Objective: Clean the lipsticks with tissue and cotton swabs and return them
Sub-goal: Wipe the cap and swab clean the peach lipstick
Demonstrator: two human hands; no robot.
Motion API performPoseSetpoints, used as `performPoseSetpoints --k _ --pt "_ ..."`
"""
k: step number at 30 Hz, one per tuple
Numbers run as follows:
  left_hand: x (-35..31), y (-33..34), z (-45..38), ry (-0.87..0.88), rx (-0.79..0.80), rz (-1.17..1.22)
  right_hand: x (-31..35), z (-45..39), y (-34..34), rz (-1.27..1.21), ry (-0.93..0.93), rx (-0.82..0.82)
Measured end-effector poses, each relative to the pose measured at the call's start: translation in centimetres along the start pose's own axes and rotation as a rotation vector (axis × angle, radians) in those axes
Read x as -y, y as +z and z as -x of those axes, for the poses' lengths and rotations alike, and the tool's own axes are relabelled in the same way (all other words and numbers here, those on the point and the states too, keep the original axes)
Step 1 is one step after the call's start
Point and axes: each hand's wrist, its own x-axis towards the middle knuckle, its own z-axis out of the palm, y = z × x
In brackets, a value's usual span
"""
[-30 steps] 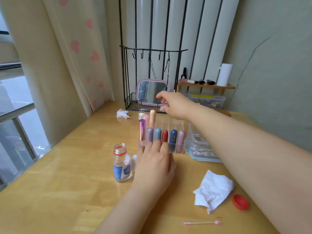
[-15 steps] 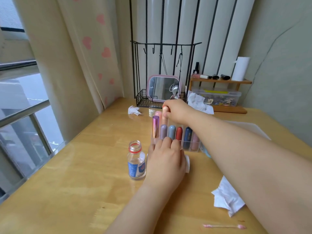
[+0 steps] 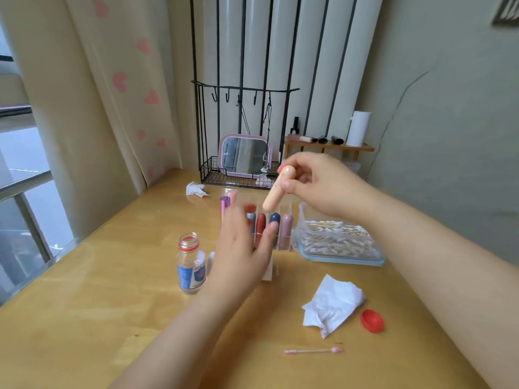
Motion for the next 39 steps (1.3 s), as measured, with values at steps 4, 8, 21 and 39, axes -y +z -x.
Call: performPoseSetpoints --k 4,8,21,39 --pt "-3.6 -0.3 0.5 0.022 0.281 0.11 -0.9 6.2 -0.9 -0.218 0.085 0.011" --pt "-5.5 -0.5 1.7 0.138 0.42 0.025 -1.6 10.4 -1.4 -0.347 0.16 0.019" --pt "-6.3 -2.9 6.0 0.133 0.511 -0.091 -2.1 14.7 -1.2 -0.184 0.119 0.111" --pt "-2.1 -4.0 7.7 -0.353 0.308 0.433 -2.5 13.1 6.9 0.182 0.235 0.219"
